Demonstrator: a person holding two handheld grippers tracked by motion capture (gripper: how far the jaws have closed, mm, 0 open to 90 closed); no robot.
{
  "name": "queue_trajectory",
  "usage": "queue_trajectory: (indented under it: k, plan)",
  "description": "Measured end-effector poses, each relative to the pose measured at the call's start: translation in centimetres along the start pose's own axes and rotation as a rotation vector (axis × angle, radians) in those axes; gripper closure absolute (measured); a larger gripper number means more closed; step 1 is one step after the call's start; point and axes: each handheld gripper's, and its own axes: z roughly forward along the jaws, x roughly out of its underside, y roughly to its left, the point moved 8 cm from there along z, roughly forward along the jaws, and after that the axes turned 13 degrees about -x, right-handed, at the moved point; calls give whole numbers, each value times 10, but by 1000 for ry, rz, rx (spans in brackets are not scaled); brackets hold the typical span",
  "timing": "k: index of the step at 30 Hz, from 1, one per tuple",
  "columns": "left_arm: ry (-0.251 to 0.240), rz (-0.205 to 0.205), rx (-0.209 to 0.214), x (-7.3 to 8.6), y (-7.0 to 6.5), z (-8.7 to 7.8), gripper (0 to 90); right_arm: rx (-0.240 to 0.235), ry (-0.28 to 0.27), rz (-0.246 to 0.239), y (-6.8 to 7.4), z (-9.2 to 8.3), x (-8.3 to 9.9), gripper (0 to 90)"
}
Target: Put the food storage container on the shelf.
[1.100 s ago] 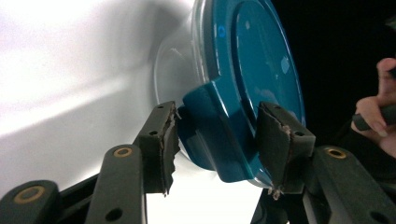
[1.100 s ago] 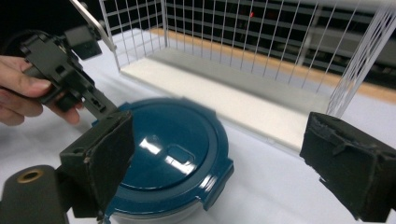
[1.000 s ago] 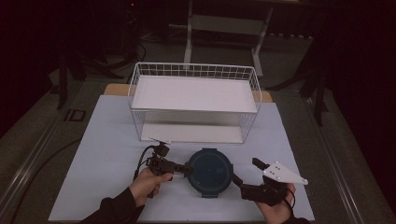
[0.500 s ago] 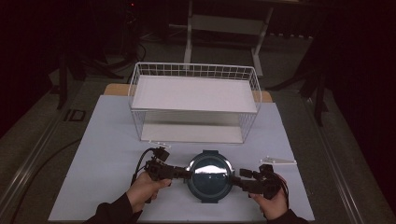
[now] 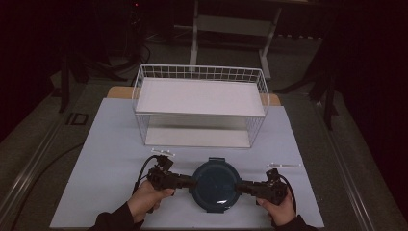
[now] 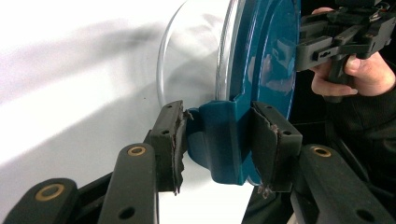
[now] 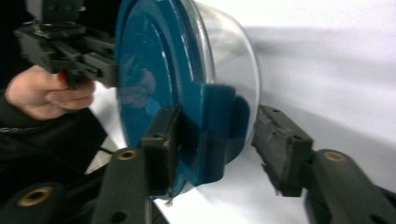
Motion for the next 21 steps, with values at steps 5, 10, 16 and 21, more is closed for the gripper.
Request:
queue_trajectory:
  k: [5,10,16,21]
  plan:
    - [-7,-2,5,1,1,1,570,-58,-11,58,-1,1,2,560]
    - [-30,-1,-11,2,1,1,559,-54,5,25,0,1,2,565]
    - [-38,-12,-21,4,0,0,561,-49,6,5,4,2,3,569]
    - [-45,-21,-17,8,0,-2,561,-37,8,-34,9,3,3,571]
